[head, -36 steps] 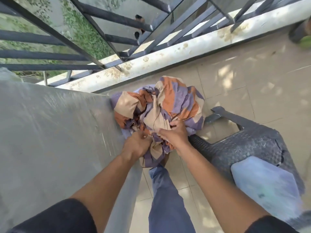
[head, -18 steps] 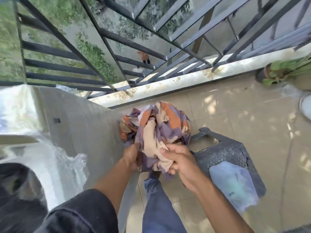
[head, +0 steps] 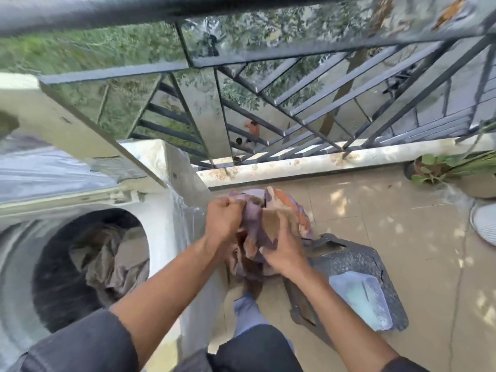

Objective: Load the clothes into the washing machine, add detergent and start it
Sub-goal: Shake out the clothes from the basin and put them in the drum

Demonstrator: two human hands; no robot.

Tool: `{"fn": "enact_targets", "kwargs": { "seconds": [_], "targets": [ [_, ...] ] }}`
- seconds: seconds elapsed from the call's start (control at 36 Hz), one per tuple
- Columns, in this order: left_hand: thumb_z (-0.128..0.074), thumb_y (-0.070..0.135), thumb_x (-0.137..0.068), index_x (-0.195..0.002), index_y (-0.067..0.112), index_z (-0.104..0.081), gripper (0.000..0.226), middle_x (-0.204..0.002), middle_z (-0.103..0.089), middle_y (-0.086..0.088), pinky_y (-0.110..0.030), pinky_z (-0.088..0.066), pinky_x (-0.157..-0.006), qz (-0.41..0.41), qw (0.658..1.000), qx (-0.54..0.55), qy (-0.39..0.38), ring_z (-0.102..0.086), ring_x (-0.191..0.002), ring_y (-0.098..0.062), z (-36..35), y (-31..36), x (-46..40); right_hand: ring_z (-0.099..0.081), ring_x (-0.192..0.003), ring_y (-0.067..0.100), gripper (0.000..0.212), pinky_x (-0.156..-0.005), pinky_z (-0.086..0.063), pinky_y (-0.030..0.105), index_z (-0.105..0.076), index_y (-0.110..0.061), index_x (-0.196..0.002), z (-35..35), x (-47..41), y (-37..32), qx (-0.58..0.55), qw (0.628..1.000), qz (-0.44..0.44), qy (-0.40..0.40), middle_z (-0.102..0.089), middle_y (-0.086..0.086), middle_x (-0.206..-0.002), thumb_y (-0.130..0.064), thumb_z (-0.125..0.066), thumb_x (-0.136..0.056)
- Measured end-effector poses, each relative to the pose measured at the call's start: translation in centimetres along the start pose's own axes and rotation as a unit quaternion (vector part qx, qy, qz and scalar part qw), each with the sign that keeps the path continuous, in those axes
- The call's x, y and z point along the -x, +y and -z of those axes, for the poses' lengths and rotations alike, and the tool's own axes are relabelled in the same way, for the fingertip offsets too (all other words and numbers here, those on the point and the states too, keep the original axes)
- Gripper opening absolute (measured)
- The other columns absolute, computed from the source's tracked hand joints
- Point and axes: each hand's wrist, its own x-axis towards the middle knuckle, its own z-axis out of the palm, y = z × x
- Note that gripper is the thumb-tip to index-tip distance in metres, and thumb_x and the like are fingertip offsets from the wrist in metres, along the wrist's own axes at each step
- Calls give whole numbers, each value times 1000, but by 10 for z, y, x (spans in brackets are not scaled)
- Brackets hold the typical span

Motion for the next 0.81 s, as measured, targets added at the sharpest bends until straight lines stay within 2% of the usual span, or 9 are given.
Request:
{"fn": "enact_targets", "kwargs": {
  "seconds": [0.08, 0.17, 0.28, 0.33, 0.39, 0.47, 0.61, 0.72, 0.81],
  "targets": [
    [-56, 2, -102, -80, 9, -72, 28, -70, -66, -13, -27, -51, -57, 28, 993, 100, -50, -60, -57, -19, 5, 24, 30, -40, -143, 23, 112, -110, -41, 38, -32, -25, -153, 0, 26, -27, -29, 999, 37, -3, -42, 3, -152, -76, -71, -62],
    [-52, 1, -105, -83, 8, -69, 29, -61, -62, -5, -18, -53, -50, 28, 987, 134, -81, -59, -43, -4, 9, 31, 56, -52, -132, 22, 86, -86, -36, 26, -41, -22, -151, -1, 44, -55, -80, 996, 14, 23, -55, 0, -142, -59, -76, -81],
    [-52, 5, -108, -96, 6, -68, 20, -58, -65, 4, -14, -52, -50, -15, 978, 155, -135, -61, -44, -1, 23, 42, 83, -64, -121, 28, 39, -81, -45, 32, -57, -28, -137, -1, 48, -61, -118, 984, 28, 134, -69, 3, -124, -43, -47, -102],
    [-52, 5, -108, -98, -1, -68, 20, -55, -64, 5, -14, -50, -49, -55, 979, 157, -120, -58, -43, -2, 37, 50, 85, -62, -122, 16, 40, -90, -51, 34, -58, -39, -138, 9, 55, -59, -97, 978, 70, 171, -69, -9, -129, -27, -45, -102],
    [-55, 7, -107, -110, -7, -70, 21, -71, -72, -6, -20, -58, -59, -85, 981, 150, -86, -67, -56, -11, 56, 56, 81, -60, -125, 17, 53, -100, -52, 40, -56, -38, -139, 26, 63, -59, -49, 971, 107, 209, -66, -9, -136, -8, -48, -97],
    [-54, 9, -106, -108, -2, -72, 21, -82, -76, -13, -31, -62, -78, -83, 987, 125, -53, -73, -72, -23, 75, 52, 72, -66, -109, 29, 45, -90, -55, 49, -59, -29, -126, 52, 69, -63, -44, 968, 128, 212, -71, 1, -119, -4, -47, -91],
    [-57, 7, -97, -105, 7, -70, 15, -94, -78, -5, -30, -56, -71, -140, 990, 2, -34, -74, -78, -18, 76, 35, 72, -68, -98, 26, 40, -85, -56, 44, -65, -24, -118, 90, 84, -84, -80, 961, 190, 183, -75, -3, -107, -3, -46, -90],
    [-82, 5, -80, -135, 26, -51, 66, -126, -60, 6, -25, -57, -82, -295, 946, -133, -19, -65, -110, -9, 72, 25, 69, -64, -78, 8, 23, -71, -54, 34, -70, -24, -98, 104, 97, -102, -112, 952, 230, 169, -69, -12, -82, -11, -53, -88],
    [-86, 13, -75, -160, 31, -37, 99, -153, -45, 2, -29, -41, -108, -434, 870, -228, -45, -43, -139, -13, 73, 24, 66, -64, -73, 26, 19, -65, -54, 44, -70, -13, -91, 114, 104, -114, -100, 945, 260, 173, -68, 3, -75, -21, -53, -85]
  ]
}}
